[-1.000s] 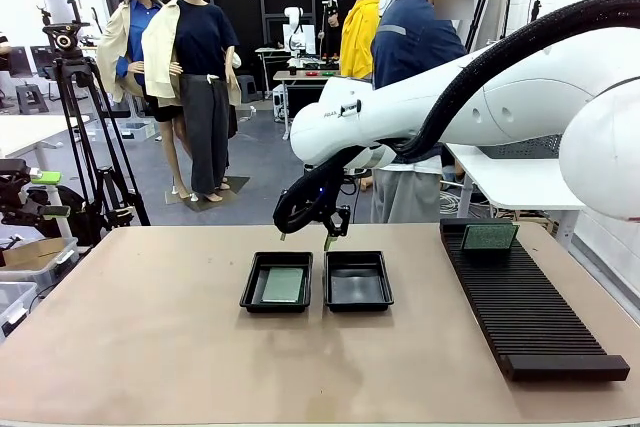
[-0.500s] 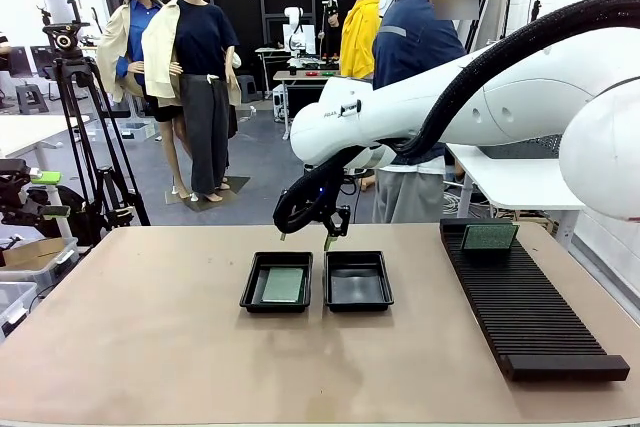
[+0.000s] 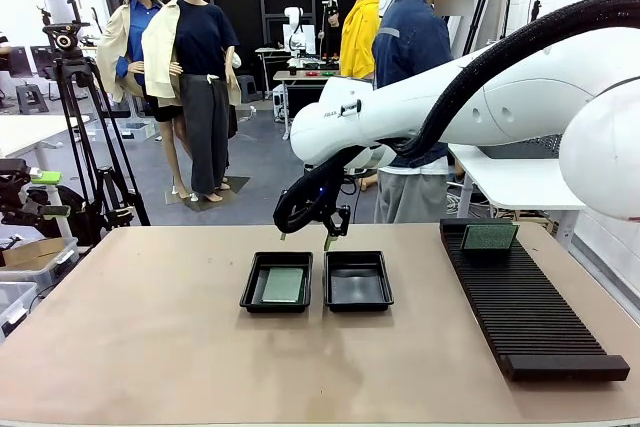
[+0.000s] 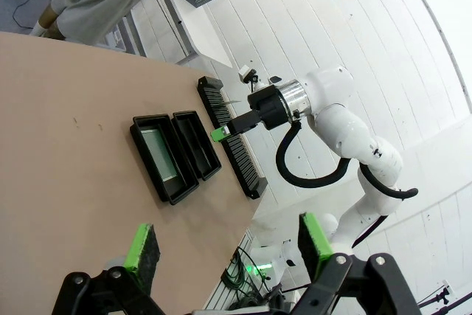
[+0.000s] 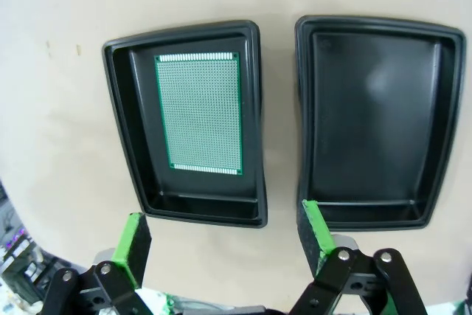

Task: Inspect and transfer BCBs to ESD trays.
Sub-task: Pick up the ESD tray and place it on the left side of the table.

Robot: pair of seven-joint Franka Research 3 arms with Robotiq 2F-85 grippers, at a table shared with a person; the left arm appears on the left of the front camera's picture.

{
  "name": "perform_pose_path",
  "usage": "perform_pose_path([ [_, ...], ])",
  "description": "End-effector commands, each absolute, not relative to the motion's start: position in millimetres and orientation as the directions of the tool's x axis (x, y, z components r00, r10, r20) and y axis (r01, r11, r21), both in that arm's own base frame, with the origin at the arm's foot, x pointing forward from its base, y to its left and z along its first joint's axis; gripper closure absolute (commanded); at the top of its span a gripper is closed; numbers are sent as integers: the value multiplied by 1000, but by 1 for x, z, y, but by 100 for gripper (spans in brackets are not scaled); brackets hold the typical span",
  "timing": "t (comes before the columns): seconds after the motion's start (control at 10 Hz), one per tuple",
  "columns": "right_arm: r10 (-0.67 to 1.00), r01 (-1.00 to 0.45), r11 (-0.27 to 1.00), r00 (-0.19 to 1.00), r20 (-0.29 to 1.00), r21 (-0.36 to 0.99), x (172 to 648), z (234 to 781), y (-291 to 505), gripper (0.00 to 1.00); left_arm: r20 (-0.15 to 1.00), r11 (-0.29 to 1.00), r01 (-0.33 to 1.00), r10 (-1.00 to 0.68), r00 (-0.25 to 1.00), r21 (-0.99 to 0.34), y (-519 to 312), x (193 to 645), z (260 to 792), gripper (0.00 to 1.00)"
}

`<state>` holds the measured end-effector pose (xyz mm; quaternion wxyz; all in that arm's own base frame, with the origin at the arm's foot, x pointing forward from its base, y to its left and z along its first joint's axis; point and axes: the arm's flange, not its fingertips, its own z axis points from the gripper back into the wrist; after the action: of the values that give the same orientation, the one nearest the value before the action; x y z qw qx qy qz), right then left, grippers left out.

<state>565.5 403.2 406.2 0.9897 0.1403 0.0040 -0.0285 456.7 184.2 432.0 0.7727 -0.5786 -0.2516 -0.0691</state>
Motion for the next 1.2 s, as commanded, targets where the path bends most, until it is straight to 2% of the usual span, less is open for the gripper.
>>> perform_pose_path([
  [0.0, -55, 50, 942, 998, 7, 332, 553, 420, 376, 0, 489, 375, 397, 190, 851, -838, 150, 439, 443, 0],
  [0.2, -26, 11, 928, 999, 35, 373, 541, 436, 354, 0, 525, 408, 431, 150, 838, -805, 125, 436, 449, 0],
  [0.4, 5, -22, 922, 999, 45, 387, 531, 451, 313, 0, 509, 461, 418, 87, 856, -783, 89, 433, 447, 0],
  [0.7, -21, -20, 873, 997, 78, 488, 521, 467, 243, 0, 493, 543, 396, 40, 869, -741, 44, 442, 452, 0],
  [1.1, -59, 34, 808, 998, 24, 588, 533, 480, 155, 0, 420, 634, 344, -34, 907, -692, -14, 462, 456, 0],
])
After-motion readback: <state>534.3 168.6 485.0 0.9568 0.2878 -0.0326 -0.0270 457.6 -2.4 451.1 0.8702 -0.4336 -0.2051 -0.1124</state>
